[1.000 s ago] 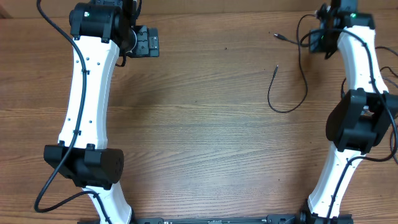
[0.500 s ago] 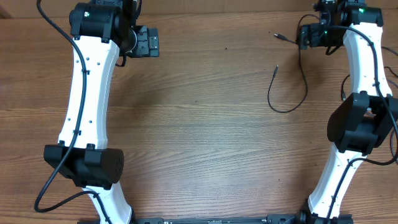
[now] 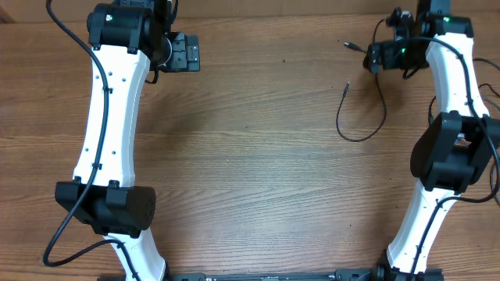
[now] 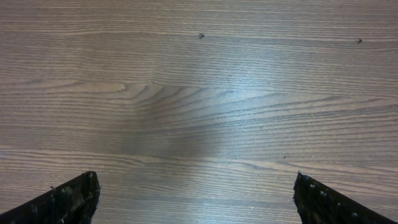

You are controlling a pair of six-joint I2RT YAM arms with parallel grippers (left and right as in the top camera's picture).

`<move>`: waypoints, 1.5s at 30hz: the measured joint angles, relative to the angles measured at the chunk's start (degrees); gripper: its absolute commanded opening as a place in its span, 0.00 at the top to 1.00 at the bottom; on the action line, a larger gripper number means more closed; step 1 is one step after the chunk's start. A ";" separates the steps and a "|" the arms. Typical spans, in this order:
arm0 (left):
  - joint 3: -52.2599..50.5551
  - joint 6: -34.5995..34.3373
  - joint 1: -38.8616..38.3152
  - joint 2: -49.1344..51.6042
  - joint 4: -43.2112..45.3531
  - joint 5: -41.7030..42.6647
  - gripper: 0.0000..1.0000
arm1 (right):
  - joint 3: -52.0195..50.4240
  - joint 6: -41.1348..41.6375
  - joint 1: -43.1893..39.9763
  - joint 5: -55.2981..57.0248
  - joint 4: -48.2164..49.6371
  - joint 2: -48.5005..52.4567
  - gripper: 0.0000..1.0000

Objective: Untangle cables

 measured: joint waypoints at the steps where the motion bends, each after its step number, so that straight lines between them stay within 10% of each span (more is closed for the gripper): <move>1: 0.00 0.00 0.00 -0.02 0.00 0.00 0.00 | -0.96 0.09 0.00 0.68 0.09 0.15 0.00; 45: 0.00 0.00 0.00 -0.02 0.00 0.00 0.00 | -14.71 -0.15 3.87 13.84 9.60 1.46 0.38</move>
